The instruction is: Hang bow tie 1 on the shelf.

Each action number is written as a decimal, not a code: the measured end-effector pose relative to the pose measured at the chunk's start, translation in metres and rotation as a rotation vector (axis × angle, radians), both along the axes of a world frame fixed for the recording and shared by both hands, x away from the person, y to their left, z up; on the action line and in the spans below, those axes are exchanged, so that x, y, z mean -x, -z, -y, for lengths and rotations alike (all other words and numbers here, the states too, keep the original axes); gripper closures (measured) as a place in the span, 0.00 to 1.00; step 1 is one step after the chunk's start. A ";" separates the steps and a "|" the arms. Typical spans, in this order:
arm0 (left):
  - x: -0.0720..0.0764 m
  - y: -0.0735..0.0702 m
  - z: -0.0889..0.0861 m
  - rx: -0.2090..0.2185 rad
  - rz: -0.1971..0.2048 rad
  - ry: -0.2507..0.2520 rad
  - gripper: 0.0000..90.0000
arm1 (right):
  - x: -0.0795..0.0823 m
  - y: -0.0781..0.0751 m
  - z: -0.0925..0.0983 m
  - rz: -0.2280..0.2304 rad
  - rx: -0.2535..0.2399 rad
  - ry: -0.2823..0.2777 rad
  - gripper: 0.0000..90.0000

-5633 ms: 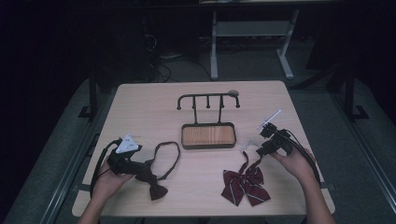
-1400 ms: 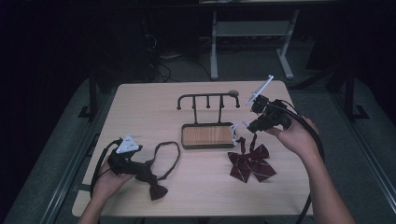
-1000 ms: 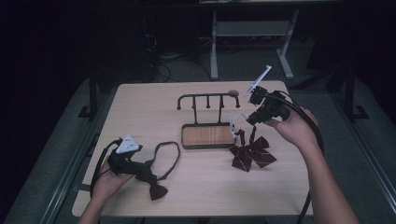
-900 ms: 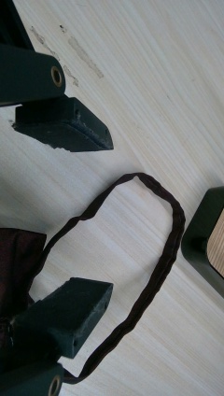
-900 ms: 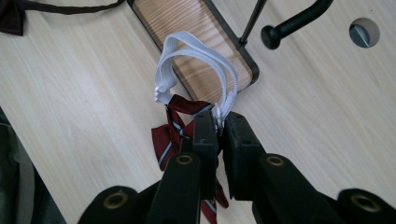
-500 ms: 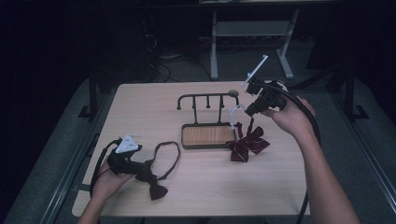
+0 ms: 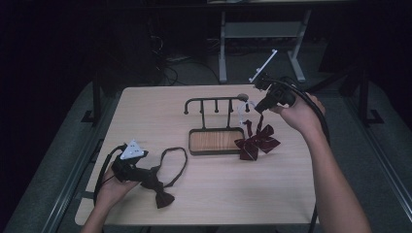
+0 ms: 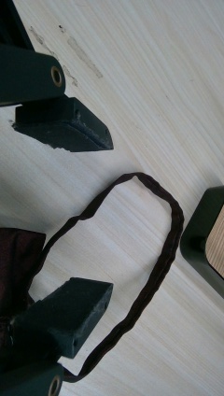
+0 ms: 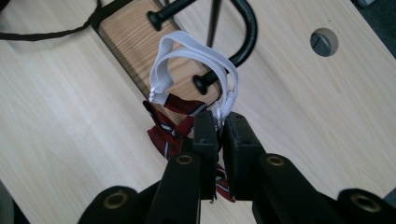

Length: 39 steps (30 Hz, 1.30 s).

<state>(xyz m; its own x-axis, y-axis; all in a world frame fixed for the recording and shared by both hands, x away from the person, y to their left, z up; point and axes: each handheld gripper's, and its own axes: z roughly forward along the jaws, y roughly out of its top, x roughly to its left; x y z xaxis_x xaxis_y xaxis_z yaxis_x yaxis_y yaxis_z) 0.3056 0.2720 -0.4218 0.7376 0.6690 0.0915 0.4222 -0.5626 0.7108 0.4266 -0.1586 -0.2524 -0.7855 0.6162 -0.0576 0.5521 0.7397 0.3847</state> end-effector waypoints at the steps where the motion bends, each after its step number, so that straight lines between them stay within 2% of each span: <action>1: 0.000 0.000 0.000 0.001 0.000 0.000 0.30 | -0.002 0.000 0.001 0.000 0.001 0.004 0.93; 7: 0.000 0.000 0.001 -0.002 0.002 0.001 0.30 | -0.011 0.004 0.003 -0.014 0.000 0.033 0.93; 18: 0.000 0.001 0.001 -0.001 0.002 0.002 0.30 | -0.016 0.009 0.004 -0.017 -0.003 0.042 0.92; 31: 0.000 0.000 0.001 0.001 0.004 0.002 0.30 | -0.016 0.012 0.005 -0.023 -0.010 0.039 0.90; 39: 0.000 0.001 0.002 0.003 0.008 0.001 0.30 | -0.011 0.020 0.009 -0.047 -0.032 0.022 0.87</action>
<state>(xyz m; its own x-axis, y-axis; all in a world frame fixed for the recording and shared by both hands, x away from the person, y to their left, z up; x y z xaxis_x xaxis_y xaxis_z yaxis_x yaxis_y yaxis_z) 0.3057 0.2704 -0.4228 0.7376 0.6685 0.0951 0.4162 -0.5610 0.7156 0.4380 -0.1680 -0.2722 -0.7729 0.6345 -0.0008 0.5863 0.7147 0.3813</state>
